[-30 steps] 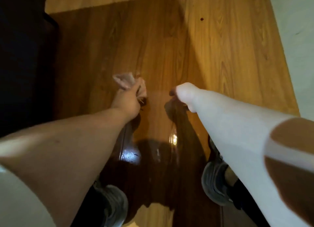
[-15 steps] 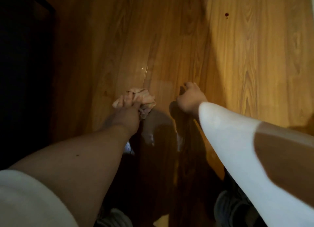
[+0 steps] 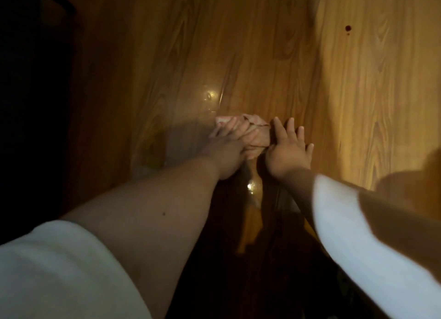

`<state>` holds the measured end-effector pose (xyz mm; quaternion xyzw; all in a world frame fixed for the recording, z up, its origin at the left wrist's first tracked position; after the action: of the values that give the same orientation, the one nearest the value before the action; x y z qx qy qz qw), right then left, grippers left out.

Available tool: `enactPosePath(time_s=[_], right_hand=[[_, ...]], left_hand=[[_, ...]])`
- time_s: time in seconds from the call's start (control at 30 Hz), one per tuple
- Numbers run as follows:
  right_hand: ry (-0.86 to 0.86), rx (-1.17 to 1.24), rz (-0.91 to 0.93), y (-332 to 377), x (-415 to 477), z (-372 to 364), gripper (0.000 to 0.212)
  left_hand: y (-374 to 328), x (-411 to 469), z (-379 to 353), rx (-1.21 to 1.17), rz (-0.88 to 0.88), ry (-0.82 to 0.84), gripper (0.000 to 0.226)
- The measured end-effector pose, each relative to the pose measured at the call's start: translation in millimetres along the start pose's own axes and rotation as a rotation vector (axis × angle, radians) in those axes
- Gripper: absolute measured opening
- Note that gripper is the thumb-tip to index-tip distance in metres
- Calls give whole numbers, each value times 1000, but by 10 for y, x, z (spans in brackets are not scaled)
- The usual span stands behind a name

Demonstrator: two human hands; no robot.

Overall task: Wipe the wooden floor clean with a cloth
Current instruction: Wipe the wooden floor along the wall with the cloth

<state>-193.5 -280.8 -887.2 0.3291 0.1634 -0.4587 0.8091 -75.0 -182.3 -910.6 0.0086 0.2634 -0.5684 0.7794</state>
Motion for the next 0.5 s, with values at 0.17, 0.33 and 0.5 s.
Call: enactPosePath(time_s=[0.17, 0.33, 0.5], right_hand=[[-121, 7, 7, 18, 144, 90, 60], [-115, 4, 104, 272, 238, 54, 58], [-63, 2, 102, 363, 290, -34, 58]], left_hand=[[1086, -236, 145, -18, 614, -164, 60], [1426, -405, 171, -274, 1100, -225, 62], [716, 5, 153, -92, 338, -184, 54]])
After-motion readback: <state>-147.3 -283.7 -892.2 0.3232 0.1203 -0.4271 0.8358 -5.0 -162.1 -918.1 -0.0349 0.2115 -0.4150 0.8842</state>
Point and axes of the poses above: each hand's wrist, its own x-axis towards the middle knuckle, its own z-axis out of the back of the hand, y = z × x, the point moved 2 cm from there along x, towards the middle knuckle, and after that the axes turned 4 degrees about y, right-handed, at the moved point
